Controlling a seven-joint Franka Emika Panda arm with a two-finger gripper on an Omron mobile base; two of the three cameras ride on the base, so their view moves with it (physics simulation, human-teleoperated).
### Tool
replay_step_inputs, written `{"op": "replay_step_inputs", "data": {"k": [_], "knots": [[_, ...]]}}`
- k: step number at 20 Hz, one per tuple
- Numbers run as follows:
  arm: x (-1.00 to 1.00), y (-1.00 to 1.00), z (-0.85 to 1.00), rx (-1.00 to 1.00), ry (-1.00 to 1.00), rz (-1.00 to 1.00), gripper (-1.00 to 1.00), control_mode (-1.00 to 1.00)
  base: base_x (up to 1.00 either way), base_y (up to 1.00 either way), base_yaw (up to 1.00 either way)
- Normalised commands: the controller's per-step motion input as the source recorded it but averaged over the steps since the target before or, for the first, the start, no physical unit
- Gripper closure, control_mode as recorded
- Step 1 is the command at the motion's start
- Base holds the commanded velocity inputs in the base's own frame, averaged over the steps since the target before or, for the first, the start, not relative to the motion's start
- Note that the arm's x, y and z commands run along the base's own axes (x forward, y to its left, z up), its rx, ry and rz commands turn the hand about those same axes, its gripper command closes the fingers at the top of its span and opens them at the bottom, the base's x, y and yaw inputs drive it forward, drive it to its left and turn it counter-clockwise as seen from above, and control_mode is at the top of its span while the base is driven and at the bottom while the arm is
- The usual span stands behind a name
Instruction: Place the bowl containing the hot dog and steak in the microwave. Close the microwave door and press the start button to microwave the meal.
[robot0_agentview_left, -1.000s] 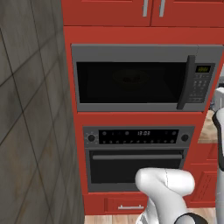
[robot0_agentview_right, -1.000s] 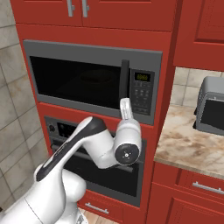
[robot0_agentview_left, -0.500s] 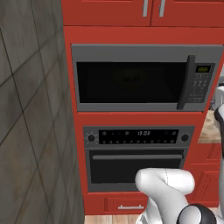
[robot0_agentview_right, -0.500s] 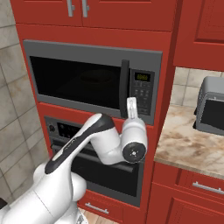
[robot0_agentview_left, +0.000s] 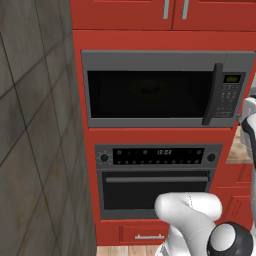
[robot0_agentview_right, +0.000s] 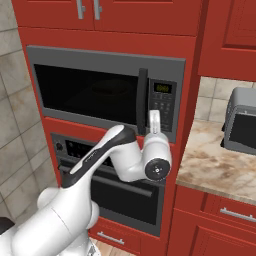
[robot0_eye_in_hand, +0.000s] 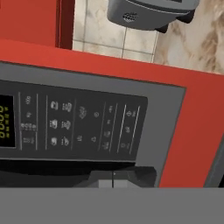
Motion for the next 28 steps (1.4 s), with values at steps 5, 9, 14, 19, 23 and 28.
{"op": "replay_step_inputs", "data": {"k": [5,9,14,19,23,28], "knots": [[0.21,-0.08,-0.16,0.04,0.0,0.0,1.0,-1.0,0.0,0.0,0.0],[0.22,-0.09,-0.09,0.04,0.0,0.0,1.0,-1.0,0.0,0.0,0.0],[0.23,-0.11,-0.02,0.06,0.0,0.0,1.0,-1.0,0.0,0.0,0.0],[0.22,-0.09,-0.09,0.05,0.0,0.0,1.0,-1.0,0.0,0.0,0.0],[0.2,-0.07,-0.18,0.03,0.0,0.0,1.0,-1.0,0.0,0.0,0.0],[0.2,-0.09,-0.13,0.03,0.0,0.0,1.0,-1.0,0.0,0.0,0.0]]}}
